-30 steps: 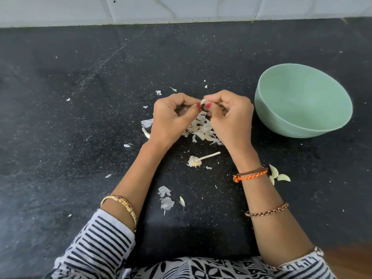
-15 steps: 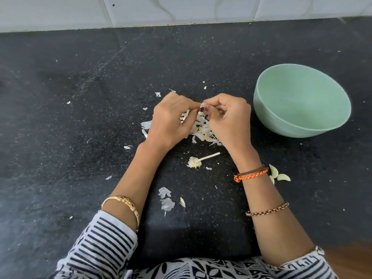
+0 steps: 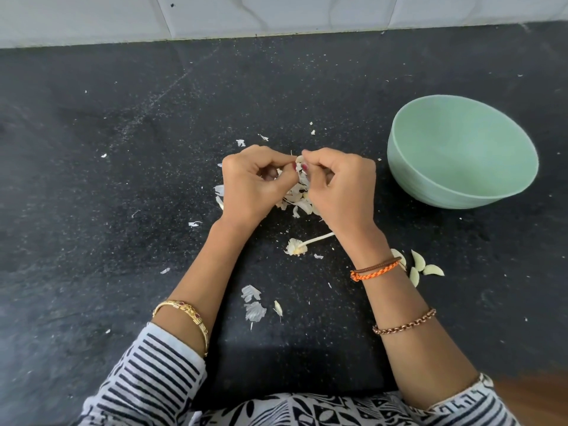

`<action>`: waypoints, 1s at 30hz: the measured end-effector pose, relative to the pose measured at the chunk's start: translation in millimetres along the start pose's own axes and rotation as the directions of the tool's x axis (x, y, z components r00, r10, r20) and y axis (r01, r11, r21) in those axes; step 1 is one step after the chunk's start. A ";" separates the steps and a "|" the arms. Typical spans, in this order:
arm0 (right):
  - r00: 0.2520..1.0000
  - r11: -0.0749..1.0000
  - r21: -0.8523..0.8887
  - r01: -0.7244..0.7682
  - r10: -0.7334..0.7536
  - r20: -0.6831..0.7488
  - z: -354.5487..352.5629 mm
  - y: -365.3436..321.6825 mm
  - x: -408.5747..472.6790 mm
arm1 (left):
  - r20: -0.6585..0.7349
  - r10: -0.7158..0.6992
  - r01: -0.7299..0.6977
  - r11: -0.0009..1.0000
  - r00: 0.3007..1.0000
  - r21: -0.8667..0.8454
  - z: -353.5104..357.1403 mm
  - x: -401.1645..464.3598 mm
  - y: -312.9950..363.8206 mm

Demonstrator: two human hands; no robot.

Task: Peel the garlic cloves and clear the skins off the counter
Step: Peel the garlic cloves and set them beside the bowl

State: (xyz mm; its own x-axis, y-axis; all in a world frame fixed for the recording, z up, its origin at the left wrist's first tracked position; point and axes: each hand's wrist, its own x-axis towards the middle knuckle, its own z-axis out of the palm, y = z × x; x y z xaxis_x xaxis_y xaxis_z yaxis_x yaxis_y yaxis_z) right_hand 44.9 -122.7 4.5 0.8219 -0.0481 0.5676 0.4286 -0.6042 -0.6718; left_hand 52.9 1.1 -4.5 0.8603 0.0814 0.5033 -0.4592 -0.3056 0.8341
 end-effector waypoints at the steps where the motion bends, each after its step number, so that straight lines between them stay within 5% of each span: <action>1: 1.000 1.000 0.014 0.008 -0.008 -0.002 0.6 -0.6 -0.2 | -0.002 -0.044 0.044 0.998 0.999 -0.036 -0.6 0.7 1.2; 9: 0.993 0.964 0.237 -0.119 0.121 0.005 -2.1 -1.7 4.8 | 0.002 -0.158 0.153 0.955 0.988 -0.253 1.6 4.4 10.2; 21: 0.913 0.846 0.342 -0.408 0.376 0.159 -10.1 -8.4 7.1 | -0.014 0.033 -0.033 0.999 0.999 -0.022 0.4 4.9 -1.6; 30: 0.831 0.681 0.481 -0.552 0.495 0.254 -12.0 -14.4 8.0 | -0.003 0.051 -0.051 0.998 0.999 0.038 2.4 2.2 3.0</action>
State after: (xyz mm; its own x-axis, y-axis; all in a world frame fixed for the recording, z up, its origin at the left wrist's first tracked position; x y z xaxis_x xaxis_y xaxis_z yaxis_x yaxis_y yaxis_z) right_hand 40.8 -124.0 24.5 0.9905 -0.1366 0.0185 0.0183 -0.0025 -0.9998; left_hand 54.0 -1.9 -1.4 0.8349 0.0681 0.5462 -0.4938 -0.3456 0.7979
